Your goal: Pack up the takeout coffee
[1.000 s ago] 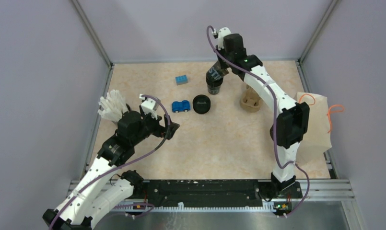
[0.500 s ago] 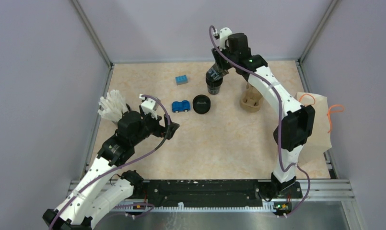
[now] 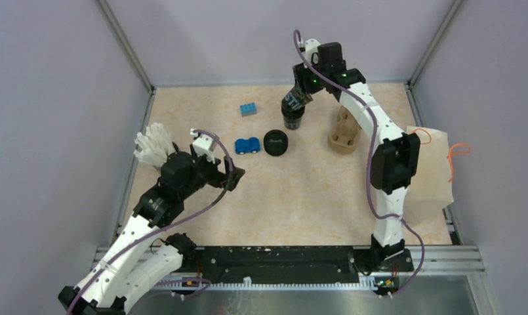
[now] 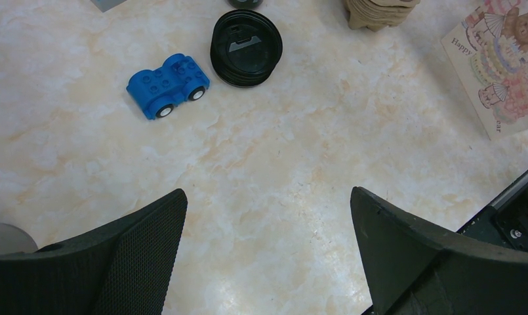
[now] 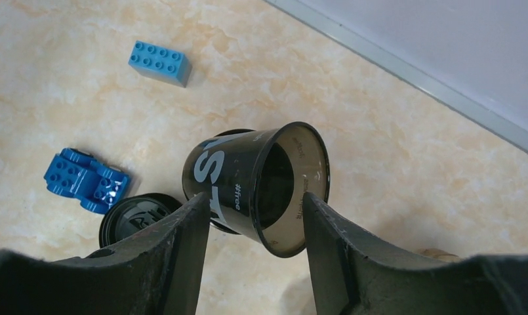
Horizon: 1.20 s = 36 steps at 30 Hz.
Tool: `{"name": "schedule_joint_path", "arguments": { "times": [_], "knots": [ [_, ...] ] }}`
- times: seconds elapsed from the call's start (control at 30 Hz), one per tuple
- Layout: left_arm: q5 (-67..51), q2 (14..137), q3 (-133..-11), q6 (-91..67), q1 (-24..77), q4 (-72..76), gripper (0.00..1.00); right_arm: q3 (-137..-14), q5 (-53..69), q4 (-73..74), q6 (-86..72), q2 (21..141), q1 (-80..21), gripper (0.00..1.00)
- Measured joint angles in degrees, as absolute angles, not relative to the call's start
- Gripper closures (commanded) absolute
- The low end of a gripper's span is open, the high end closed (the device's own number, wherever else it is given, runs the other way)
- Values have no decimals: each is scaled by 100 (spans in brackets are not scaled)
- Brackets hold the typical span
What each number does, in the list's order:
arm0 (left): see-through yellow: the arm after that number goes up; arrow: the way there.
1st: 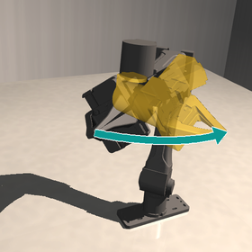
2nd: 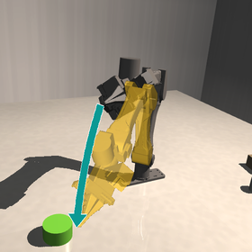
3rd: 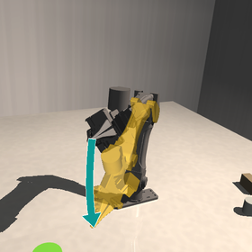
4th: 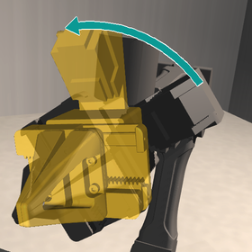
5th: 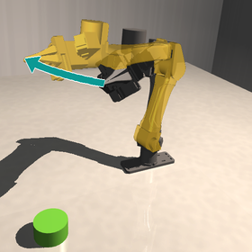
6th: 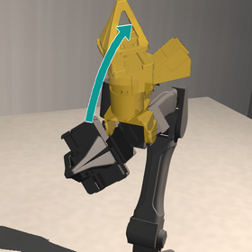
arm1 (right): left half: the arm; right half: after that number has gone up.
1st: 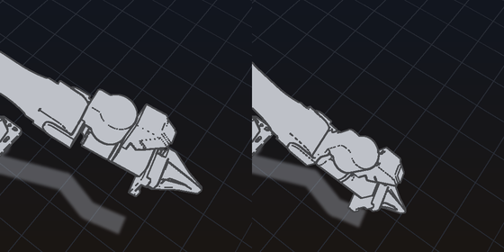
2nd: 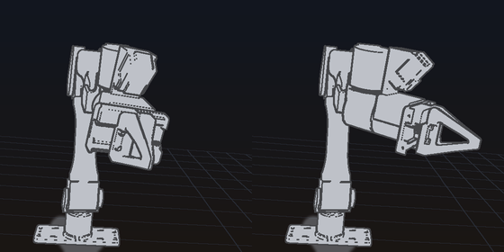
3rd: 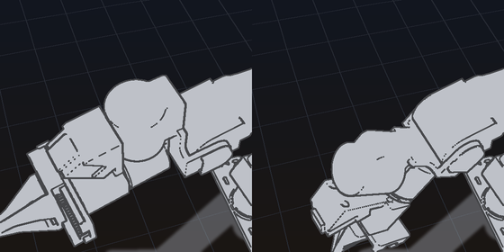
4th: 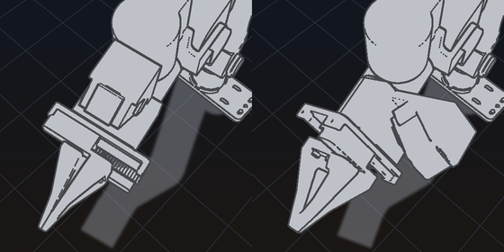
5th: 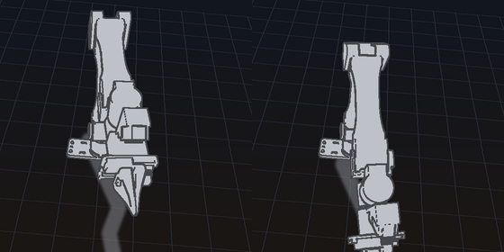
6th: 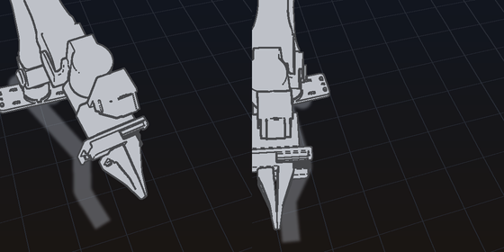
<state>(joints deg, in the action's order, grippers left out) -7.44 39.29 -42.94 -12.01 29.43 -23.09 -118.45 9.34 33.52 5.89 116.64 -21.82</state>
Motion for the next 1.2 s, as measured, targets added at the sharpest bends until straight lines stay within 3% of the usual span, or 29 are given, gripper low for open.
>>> {"name": "schedule_joint_path", "arguments": {
  "times": [0.23, 0.7, 1.2],
  "knots": [
    [-681, 3944, -4294, -1201, 2941, -2309, 1, -11861, 1428, 3535, 593, 11893, -2073, 49],
    [-655, 4018, -4294, -1186, 2941, -2311, 1, -11867, 2117, 3520, 585, 12125, -1927, 92],
    [-628, 4027, -4294, -1186, 2941, -2314, 1, -11937, 1841, 3804, 596, 11334, -1968, 98]
  ]
}}
